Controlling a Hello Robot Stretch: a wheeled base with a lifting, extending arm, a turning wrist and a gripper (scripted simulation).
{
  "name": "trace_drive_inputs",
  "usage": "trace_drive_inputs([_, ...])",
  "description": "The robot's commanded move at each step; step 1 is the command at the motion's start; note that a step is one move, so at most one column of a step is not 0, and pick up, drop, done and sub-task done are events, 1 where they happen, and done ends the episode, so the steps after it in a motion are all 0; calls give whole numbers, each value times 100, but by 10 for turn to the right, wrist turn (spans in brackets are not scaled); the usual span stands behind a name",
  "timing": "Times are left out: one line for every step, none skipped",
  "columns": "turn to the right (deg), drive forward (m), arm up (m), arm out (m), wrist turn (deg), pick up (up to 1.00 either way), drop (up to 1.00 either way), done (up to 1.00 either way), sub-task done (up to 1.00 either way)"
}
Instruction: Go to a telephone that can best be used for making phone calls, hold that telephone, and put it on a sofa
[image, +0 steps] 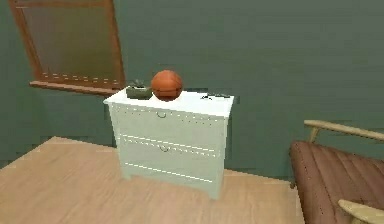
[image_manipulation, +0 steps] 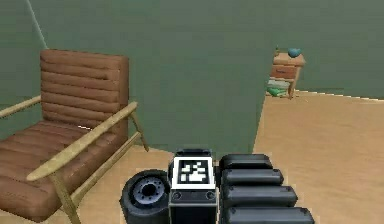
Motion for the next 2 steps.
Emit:
trace_drive_inputs([60,0,0,0,0,0,0,0,0])
trace_drive_inputs([0,80,0,0,0,0,0,0,0])
